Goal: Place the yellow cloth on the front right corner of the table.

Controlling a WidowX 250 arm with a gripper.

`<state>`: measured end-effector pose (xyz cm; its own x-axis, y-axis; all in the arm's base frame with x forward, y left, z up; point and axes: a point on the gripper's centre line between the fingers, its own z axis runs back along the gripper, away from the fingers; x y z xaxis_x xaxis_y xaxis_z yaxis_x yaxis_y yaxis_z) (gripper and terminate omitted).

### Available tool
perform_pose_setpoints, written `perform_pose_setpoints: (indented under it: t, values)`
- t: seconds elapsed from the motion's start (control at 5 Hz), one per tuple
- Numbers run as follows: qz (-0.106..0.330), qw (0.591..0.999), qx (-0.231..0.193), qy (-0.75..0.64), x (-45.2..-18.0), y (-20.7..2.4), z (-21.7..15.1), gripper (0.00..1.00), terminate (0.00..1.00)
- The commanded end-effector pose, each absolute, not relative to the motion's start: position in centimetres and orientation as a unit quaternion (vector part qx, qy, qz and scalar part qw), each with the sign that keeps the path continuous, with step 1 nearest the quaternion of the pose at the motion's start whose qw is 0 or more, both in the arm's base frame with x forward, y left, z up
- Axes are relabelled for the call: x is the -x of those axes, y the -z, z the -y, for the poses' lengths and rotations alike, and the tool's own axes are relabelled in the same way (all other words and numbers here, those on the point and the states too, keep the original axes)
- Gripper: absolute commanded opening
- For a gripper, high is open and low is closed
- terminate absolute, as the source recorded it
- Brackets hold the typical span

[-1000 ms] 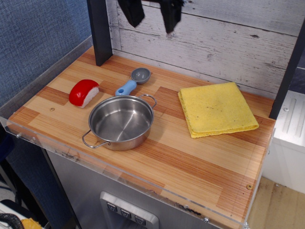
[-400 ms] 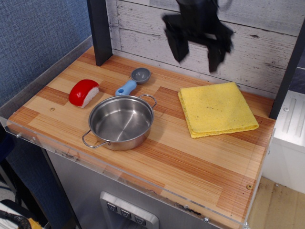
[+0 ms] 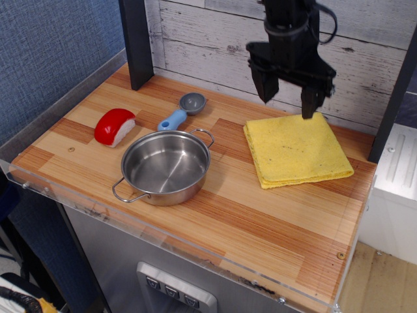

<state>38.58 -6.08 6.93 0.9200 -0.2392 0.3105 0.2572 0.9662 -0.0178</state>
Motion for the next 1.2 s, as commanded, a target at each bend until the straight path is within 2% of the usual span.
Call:
perform_pose_setpoints:
  t: [0.0,0.6,1.0]
  values:
    - [0.16,0.975,0.026,0.15,-39.3,-5.7,7.1,1.0,0.0]
    - [0.128,0.973,0.036,0.19,-38.4,-3.7,9.0,1.0,0.0]
    - [0.148,0.975,-0.001,0.166,-38.2,-3.2,8.9,1.0,0.0]
